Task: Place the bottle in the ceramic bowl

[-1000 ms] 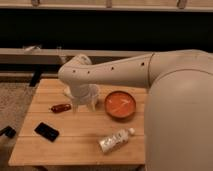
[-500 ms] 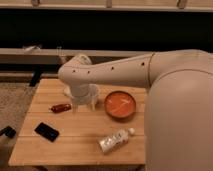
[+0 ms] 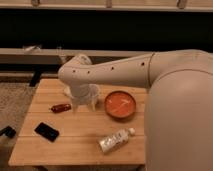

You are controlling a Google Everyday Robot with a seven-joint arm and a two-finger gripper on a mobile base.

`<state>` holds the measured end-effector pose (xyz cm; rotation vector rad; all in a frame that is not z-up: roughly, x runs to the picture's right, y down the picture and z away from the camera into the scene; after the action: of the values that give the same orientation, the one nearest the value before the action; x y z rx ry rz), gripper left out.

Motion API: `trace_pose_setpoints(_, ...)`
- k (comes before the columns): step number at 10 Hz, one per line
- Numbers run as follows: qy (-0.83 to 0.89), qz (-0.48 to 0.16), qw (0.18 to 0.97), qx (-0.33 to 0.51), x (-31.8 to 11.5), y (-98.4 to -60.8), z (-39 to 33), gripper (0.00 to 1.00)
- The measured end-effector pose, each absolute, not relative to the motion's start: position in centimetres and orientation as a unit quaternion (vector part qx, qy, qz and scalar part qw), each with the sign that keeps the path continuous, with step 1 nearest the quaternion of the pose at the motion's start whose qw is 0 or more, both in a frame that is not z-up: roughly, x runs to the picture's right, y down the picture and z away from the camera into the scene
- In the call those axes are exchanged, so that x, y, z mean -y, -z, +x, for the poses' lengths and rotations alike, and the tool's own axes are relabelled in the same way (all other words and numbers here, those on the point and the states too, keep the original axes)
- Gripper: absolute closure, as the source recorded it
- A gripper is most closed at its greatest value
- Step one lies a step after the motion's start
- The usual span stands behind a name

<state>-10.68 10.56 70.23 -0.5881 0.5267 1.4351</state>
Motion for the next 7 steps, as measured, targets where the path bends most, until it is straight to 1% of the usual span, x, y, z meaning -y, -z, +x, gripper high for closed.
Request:
trace_pose_setpoints(3, -0.656, -0.252, 0.667, -0.248, -11.8, -70.7, -8.2, 0.35)
trace_pose_setpoints(7, -0.694, -0.248, 0.619, -0.272, -15.3, -71.6, -1.8, 0.35)
